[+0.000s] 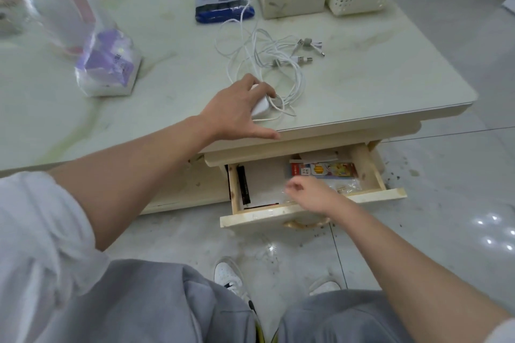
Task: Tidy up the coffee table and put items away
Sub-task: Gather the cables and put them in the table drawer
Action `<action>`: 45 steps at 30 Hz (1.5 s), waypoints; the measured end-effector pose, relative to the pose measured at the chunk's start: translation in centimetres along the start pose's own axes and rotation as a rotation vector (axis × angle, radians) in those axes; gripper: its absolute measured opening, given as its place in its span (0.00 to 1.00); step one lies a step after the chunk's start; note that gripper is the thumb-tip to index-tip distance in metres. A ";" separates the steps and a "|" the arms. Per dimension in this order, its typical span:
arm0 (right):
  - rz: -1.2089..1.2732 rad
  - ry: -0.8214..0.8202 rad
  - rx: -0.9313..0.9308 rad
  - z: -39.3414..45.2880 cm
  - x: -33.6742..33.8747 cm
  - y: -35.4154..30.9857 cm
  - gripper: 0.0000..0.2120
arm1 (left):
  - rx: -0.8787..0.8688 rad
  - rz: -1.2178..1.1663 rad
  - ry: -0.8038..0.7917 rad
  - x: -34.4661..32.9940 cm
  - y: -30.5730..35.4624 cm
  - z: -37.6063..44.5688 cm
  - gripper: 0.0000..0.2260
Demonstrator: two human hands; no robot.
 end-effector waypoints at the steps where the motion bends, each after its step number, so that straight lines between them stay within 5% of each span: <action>1: -0.083 -0.033 -0.045 0.0 -0.7 1.4 0.17 | -0.013 0.013 -0.011 -0.1 0.2 -0.1 0.37; 10: -0.168 -0.056 -0.090 -1.4 1.1 0.9 0.16 | -0.170 0.098 0.072 -0.7 3.6 -2.5 0.11; 14: -0.223 0.449 -0.011 -4.7 11.4 -4.5 0.12 | -0.206 0.168 0.016 0.8 4.4 -3.9 0.11; 16: -0.251 0.659 0.122 -6.8 15.0 -7.6 0.30 | -0.253 0.127 0.034 2.9 5.7 -5.0 0.13; 18: -0.260 0.634 0.338 -8.1 14.9 -10.5 0.56 | -0.324 0.037 0.000 4.9 7.9 -5.9 0.12; 20: -0.081 0.549 0.547 -9.1 13.7 -12.5 0.61 | -0.387 -0.050 -0.052 6.6 10.0 -6.8 0.08; 23: 0.492 0.400 0.652 -9.4 13.1 -12.6 0.58 | -0.359 -0.298 -0.050 9.4 11.8 -7.2 0.05; 25: 0.637 0.362 0.668 -9.5 13.2 -12.7 0.53 | -0.282 -0.511 -0.026 11.0 12.4 -6.9 0.05; 28: 0.748 0.273 0.675 -9.5 12.8 -13.1 0.46 | -0.170 -0.783 -0.002 11.9 13.2 -5.7 0.08; 34: 0.919 0.102 0.689 -10.1 12.5 -12.7 0.46 | -0.071 -1.335 -0.097 12.8 14.8 -4.3 0.09; 39: 0.824 0.280 0.614 -10.1 12.6 -13.1 0.42 | -0.041 -1.672 -0.265 12.0 16.7 -3.6 0.04; 43: 0.985 0.276 0.596 -10.1 12.5 -12.5 0.09 | 0.001 -1.774 -0.222 10.9 17.6 -2.6 0.07; 45: 1.054 0.133 0.571 -10.1 11.9 -12.2 0.07 | 0.028 -1.819 -0.226 10.3 17.8 -2.5 0.06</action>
Point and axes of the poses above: each hand's wrist, its own z-axis towards the middle knuckle, its own x-axis out of the back of the hand, y = z × x, the point moved 9 cm from there along z, towards the middle knuckle, and after that the axes turned 3 degrees about -z, right-handed, at the moved point
